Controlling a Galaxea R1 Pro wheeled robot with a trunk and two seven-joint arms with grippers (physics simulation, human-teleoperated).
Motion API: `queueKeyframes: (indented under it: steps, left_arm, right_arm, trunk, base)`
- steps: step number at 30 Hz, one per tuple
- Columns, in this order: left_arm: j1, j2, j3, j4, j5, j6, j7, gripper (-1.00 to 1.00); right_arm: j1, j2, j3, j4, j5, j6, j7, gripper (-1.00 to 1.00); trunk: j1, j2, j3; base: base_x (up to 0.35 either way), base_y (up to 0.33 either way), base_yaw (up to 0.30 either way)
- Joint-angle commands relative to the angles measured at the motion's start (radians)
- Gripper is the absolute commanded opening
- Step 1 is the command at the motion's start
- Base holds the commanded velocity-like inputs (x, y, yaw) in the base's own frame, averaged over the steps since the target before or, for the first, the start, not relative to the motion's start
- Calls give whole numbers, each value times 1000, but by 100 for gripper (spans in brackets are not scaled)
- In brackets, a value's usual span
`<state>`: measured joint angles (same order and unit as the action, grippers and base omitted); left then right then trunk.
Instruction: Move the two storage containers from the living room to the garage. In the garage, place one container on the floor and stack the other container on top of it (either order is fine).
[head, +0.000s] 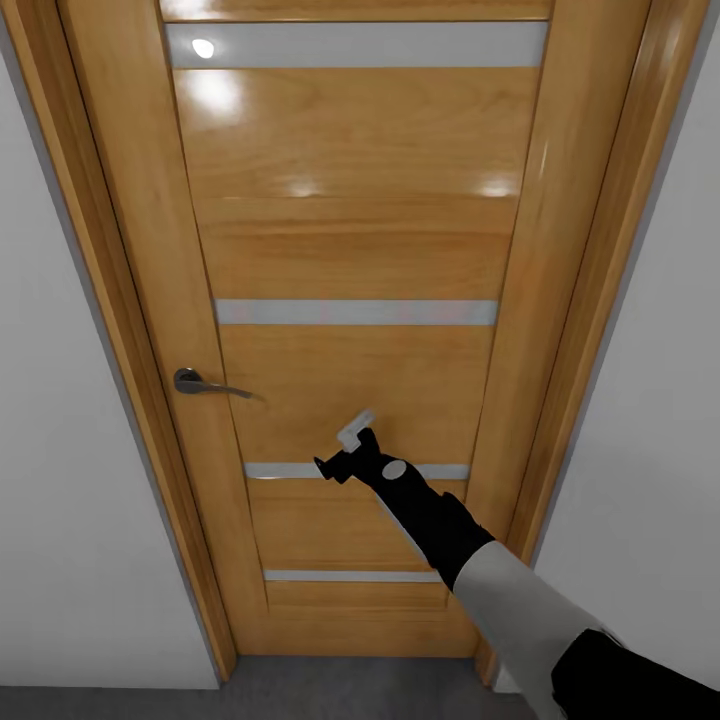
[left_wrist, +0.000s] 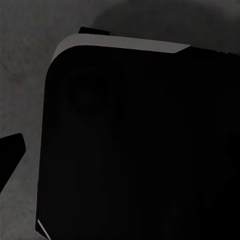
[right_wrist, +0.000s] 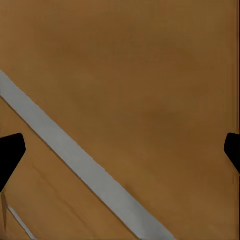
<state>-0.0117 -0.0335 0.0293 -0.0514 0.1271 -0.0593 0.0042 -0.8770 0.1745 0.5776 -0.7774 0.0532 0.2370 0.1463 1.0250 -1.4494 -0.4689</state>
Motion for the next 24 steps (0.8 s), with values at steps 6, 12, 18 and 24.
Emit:
queueKeyframes:
  steps: [6, 12, 18, 24]
  left_arm:
    - [-1, 0, 0, 1, 6, 2, 0, 100]
    - [-1, 0, 0, 1, 6, 3, 0, 100]
    - [-1, 0, 0, 1, 6, 0, 0, 100]
    - [-1, 0, 1, 1, 8, -1, 0, 100]
  right_arm:
    - [-27, 0, 5, 8, 14, -13, -42, 100]
    - [-43, 0, 6, 19, 28, -16, -75, 100]
    - [-43, 0, 5, 11, 39, -6, -90, 100]
    - [-43, 0, 1, 14, 41, -11, -136, 100]
  trunk:
    - [0, -1, -1]
    - [0, -1, -1]
    - [0, -1, -1]
    - [0, -1, -1]
  base:
    - [138, 0, 0]
    - [307, 0, 0]
    - [300, 0, 0]
    - [230, 0, 0]
